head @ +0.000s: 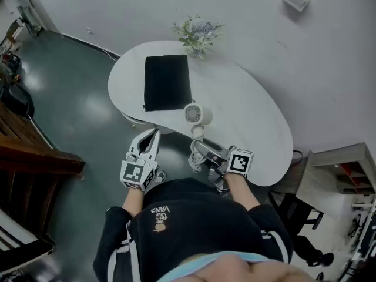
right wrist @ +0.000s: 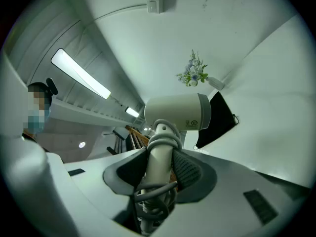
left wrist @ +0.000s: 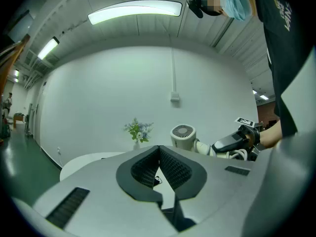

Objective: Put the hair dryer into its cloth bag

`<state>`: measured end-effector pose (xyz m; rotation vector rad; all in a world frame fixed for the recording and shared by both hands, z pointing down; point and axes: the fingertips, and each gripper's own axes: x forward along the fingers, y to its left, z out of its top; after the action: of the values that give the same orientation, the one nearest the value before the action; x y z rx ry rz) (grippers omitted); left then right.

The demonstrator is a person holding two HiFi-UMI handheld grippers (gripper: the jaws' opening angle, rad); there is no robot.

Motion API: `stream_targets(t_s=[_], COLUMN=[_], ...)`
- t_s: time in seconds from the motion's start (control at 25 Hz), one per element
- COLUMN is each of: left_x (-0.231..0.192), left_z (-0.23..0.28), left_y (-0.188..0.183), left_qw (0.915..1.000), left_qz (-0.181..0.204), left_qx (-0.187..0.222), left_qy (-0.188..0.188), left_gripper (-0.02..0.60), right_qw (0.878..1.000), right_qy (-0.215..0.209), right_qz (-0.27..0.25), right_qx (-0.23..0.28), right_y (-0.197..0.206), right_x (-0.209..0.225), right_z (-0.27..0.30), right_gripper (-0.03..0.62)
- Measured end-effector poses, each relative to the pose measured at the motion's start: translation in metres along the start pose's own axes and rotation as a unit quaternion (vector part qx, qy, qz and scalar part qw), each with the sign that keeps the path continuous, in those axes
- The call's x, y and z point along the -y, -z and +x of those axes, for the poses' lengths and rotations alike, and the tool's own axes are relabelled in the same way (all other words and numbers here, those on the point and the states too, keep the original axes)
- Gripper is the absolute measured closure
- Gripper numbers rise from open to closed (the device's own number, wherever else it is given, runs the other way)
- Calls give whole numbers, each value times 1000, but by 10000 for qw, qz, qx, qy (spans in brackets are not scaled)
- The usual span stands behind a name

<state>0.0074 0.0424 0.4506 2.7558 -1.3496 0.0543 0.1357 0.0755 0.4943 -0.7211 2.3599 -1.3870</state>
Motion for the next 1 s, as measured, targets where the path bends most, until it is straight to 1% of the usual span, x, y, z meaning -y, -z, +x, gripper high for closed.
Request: stream_targets(t_s=[0.08,0.2,0.28,0.44,0.56,0.72,0.88,1.0], left_x=[3,7,10,10,5,-8,-25,-38], left_z=[-2,-2,1,7,10,15,24,32], left_y=[-1,0,8,35,44,53,57,61], left_qw=[10000,9998,9996,9976,9969,9962,9951,9943], left_qz=[32,56,95,368,308,350,534,593], left_qx=[42,40,-83,-462,-590,-698,-794,-887], left_qy=[-52,-174,-247,-365,-426,-390,-237,-81], left_gripper=[561,561,560,558,557,557,557,557], right_qw=[10000,9999,9997,9992,9991,9989,9994,9995], right_qy=[-6,-132,-212,-277,-217,-153,3,114], right_qz=[-72,32,88,191,80,298,263,264], right_qx=[-42,-33,-43,-215,-368,-330,-245,-158], right_y=[1,0,-3,-3,-3,-1,-1,-2], right_x=[0,-3,-2,6,11,18,23,27], right_z=[-4,-10,-14,-20,-20,-14,-4,4], right_gripper=[410,410,410,410,410,410,410,410])
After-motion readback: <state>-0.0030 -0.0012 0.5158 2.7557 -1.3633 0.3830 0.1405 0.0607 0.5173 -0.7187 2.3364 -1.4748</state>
